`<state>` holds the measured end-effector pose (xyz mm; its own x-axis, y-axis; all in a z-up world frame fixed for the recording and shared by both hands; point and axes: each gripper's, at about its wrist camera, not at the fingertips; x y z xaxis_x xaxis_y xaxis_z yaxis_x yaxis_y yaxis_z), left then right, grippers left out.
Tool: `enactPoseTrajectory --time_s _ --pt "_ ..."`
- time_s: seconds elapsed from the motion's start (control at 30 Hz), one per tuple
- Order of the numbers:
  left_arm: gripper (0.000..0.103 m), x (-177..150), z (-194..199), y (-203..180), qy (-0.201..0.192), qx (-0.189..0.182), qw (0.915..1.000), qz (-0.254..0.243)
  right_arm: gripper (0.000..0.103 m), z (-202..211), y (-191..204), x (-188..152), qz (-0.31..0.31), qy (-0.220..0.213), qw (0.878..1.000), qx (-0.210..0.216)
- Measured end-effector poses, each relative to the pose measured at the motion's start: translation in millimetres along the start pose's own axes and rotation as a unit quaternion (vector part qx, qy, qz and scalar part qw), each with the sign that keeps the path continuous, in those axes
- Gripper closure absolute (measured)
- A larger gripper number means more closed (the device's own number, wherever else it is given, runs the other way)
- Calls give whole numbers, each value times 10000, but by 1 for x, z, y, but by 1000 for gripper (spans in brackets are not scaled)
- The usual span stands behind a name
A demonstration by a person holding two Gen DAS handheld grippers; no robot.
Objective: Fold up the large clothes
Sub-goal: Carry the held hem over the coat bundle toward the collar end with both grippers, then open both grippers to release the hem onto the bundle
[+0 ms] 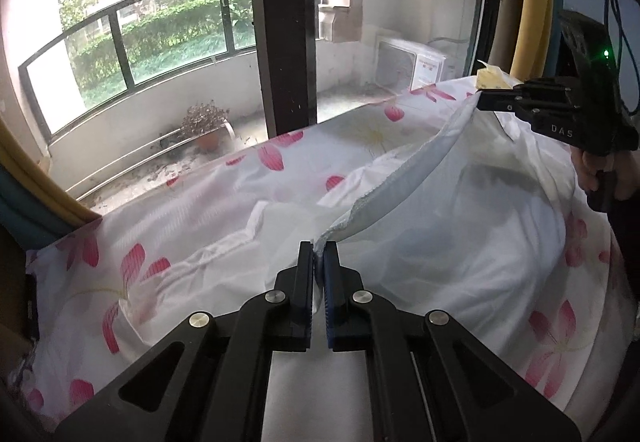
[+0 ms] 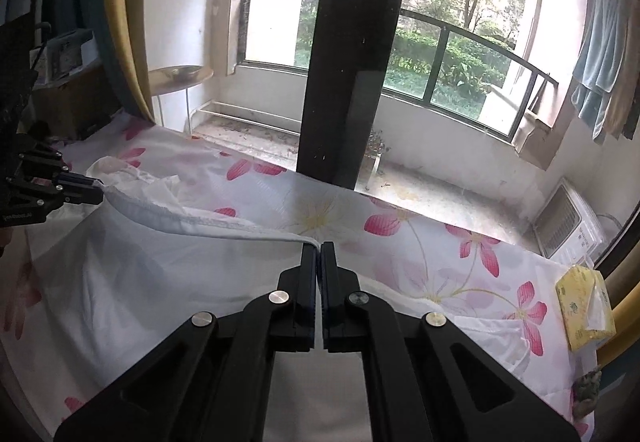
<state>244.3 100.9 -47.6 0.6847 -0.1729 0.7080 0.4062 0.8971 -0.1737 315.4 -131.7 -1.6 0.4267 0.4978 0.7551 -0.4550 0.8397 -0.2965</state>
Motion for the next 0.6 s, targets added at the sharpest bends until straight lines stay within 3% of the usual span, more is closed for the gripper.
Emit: enactPoseTrajectory --time_s 0.33,0.6 --pt "98 14 -33 49 83 -74 9995 299 102 -29 -3 6 53 112 9998 -156" --pt "98 34 -54 78 81 317 9988 359 102 -61 -12 -3 -153 549 9977 -361"
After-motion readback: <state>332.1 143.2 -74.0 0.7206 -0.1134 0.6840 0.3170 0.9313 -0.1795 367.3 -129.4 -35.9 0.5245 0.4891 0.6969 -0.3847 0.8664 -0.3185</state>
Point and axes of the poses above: each gripper's, at about its wrist camera, not at the fingertips, and z roughly against the way its jaws point, y to its left, x to its top, and after that the axes turned 15 degrees about -x, right-handed
